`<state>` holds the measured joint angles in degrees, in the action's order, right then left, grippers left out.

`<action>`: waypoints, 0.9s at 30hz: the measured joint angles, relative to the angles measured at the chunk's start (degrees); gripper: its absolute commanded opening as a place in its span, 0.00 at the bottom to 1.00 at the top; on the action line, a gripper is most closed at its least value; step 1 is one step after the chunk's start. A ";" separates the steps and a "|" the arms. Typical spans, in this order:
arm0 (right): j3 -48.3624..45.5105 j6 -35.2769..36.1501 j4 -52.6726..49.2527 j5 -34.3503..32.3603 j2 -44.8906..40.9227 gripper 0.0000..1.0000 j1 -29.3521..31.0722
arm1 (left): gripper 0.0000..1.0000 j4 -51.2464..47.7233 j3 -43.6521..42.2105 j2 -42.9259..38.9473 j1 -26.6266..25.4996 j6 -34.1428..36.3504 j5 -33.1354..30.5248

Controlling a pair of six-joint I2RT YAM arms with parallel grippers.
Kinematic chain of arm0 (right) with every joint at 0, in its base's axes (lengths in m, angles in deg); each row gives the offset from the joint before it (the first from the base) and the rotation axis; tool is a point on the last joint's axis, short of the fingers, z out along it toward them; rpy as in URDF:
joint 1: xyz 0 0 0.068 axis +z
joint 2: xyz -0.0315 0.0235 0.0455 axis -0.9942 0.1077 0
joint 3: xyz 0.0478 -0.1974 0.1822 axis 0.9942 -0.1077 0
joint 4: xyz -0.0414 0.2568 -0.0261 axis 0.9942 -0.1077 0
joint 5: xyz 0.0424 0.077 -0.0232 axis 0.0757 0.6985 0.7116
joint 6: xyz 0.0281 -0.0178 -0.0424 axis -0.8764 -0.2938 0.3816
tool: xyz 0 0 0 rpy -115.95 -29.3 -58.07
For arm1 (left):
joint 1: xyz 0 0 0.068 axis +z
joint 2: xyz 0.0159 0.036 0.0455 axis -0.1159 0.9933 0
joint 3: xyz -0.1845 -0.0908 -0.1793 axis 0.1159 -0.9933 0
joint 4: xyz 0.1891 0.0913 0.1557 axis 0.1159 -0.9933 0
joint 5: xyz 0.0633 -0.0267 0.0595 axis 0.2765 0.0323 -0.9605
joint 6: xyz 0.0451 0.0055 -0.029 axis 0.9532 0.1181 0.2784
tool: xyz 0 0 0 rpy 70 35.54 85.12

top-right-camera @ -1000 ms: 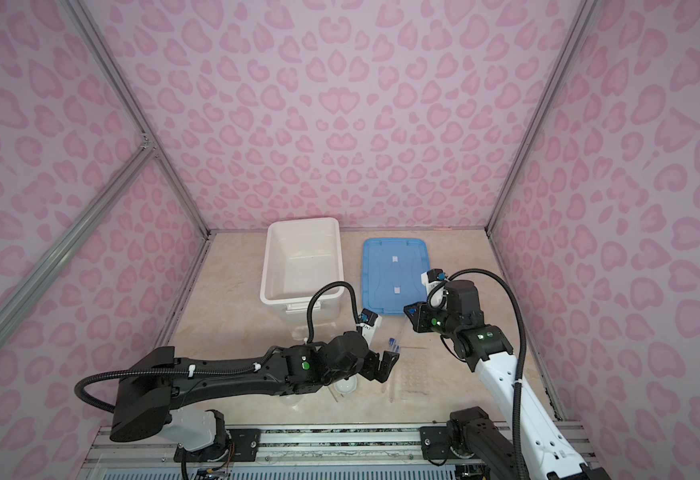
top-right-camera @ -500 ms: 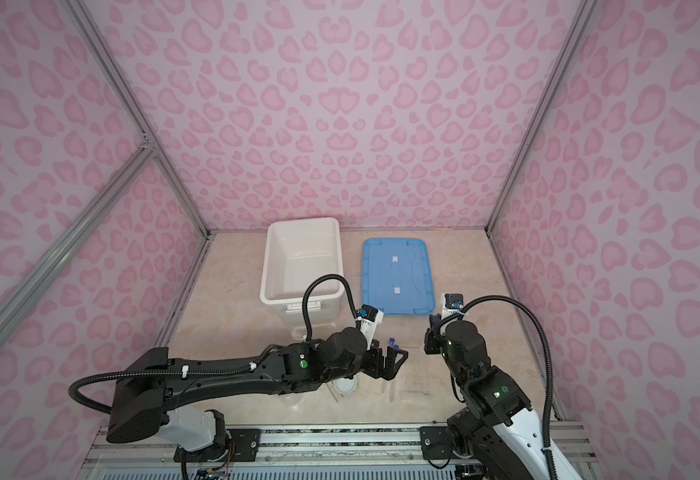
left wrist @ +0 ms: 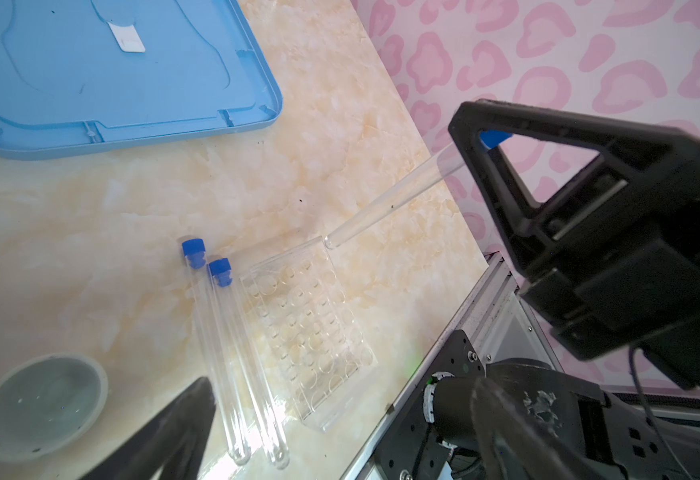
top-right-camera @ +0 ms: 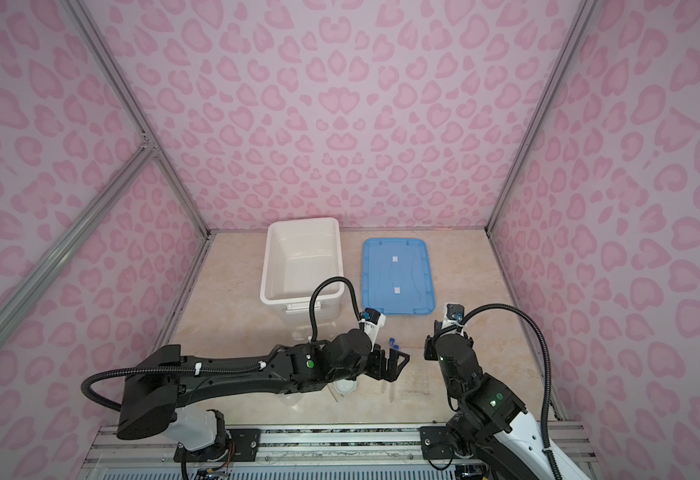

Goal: Organize the chemistry lab equipment

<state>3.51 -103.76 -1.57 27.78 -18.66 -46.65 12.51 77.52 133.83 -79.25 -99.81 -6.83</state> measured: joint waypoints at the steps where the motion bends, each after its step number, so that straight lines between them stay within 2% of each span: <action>1: -0.15 -0.02 0.00 -0.24 -0.26 0.17 0.04 | 0.98 0.00 0.00 0.11 0.00 -0.13 0.00; 12: -1.44 -2.67 0.04 -1.03 -2.38 0.17 2.32 | 0.99 0.02 0.00 1.18 0.00 -0.55 0.39; 21: -2.12 -3.43 -0.35 -1.55 -0.83 0.16 2.56 | 0.99 0.02 0.00 1.40 0.00 -0.57 0.35; 27: -4.20 -3.43 3.37 -2.69 0.50 0.17 2.64 | 0.99 0.04 -0.17 1.46 -0.02 -0.83 0.31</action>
<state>-0.68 -107.19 1.80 25.09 -18.16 -44.00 12.55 77.34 135.29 -79.28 -100.64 -6.53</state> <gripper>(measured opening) 0.169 0.988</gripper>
